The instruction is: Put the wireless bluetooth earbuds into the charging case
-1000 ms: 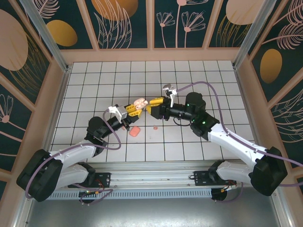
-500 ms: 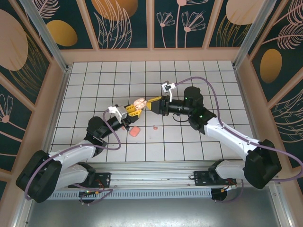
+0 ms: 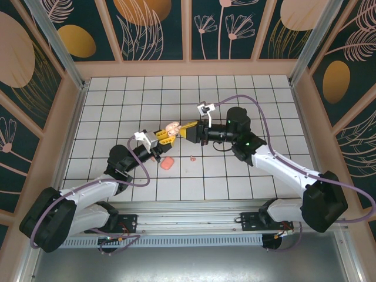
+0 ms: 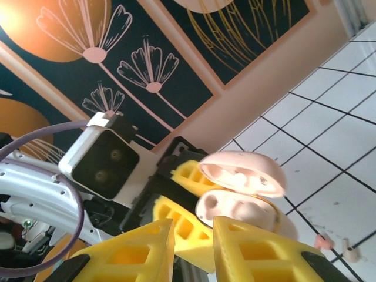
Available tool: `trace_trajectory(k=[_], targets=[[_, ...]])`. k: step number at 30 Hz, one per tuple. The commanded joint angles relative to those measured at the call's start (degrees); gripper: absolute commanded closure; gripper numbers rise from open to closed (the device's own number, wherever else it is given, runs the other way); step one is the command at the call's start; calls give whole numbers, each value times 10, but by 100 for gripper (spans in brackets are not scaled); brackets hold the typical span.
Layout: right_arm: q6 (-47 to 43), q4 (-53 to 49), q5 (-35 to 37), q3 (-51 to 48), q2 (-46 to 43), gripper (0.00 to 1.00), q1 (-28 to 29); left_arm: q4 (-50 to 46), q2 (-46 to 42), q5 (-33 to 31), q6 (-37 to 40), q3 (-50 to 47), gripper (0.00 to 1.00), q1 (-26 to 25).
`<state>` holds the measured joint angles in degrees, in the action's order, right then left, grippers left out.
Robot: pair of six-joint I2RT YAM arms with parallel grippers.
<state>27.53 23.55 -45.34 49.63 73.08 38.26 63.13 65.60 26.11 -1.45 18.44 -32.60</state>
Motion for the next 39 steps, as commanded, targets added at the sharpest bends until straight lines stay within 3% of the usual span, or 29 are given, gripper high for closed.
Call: trace_trajectory(k=[1, 10, 17, 24, 39], targets=[[-17, -1, -20, 26, 5, 76, 11, 5, -5, 2, 10, 13, 89, -1], [-25, -10, -17, 33, 11, 76, 18, -3, -12, 1, 14, 14, 89, -1], [-40, -39, 4, 26, -30, 68, 13, -7, -14, 1, 15, 14, 89, -1], [-22, -54, 44, 17, -45, 67, -7, -2, -10, 3, 13, 14, 89, -1], [1, -33, 10, 31, 7, 68, -8, -9, -21, 1, 16, 13, 89, -1]])
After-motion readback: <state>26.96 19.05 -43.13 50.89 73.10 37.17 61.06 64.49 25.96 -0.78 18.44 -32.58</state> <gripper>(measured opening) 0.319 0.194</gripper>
